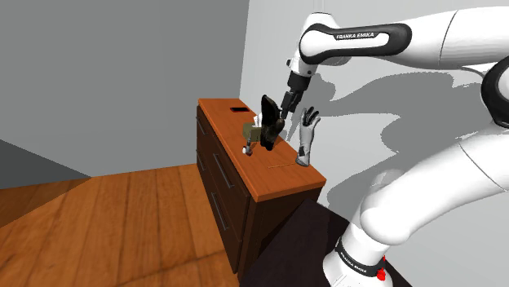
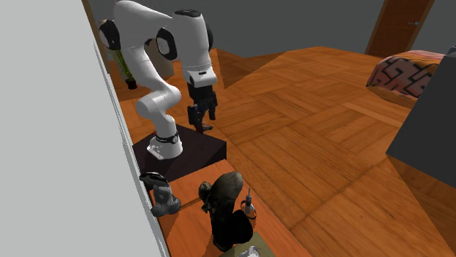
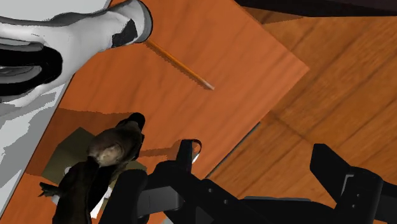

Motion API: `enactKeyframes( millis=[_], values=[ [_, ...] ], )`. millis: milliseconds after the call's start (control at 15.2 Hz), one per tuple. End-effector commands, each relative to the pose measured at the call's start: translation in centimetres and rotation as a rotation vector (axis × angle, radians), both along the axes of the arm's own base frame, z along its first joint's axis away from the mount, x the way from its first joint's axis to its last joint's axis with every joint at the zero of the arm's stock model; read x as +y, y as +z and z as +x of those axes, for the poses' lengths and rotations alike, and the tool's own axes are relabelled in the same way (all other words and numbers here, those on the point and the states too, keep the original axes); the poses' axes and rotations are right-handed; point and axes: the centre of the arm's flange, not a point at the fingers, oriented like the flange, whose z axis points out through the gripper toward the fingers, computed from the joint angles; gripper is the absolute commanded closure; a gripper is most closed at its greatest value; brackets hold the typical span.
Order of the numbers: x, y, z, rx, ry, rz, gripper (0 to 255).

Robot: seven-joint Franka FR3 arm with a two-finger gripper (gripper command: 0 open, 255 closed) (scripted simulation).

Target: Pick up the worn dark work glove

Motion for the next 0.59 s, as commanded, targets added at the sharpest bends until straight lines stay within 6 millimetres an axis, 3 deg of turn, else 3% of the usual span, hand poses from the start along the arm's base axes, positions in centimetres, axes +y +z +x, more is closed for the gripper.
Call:
enactKeyframes(
  millis=[0,528],
  values=[
    [-2.2,-1.0,1.3,0.005,0.007,-0.008,0],
    [-10.1,-5.5,6.4,0.031,0.030,-0.035,0]
  ],
)
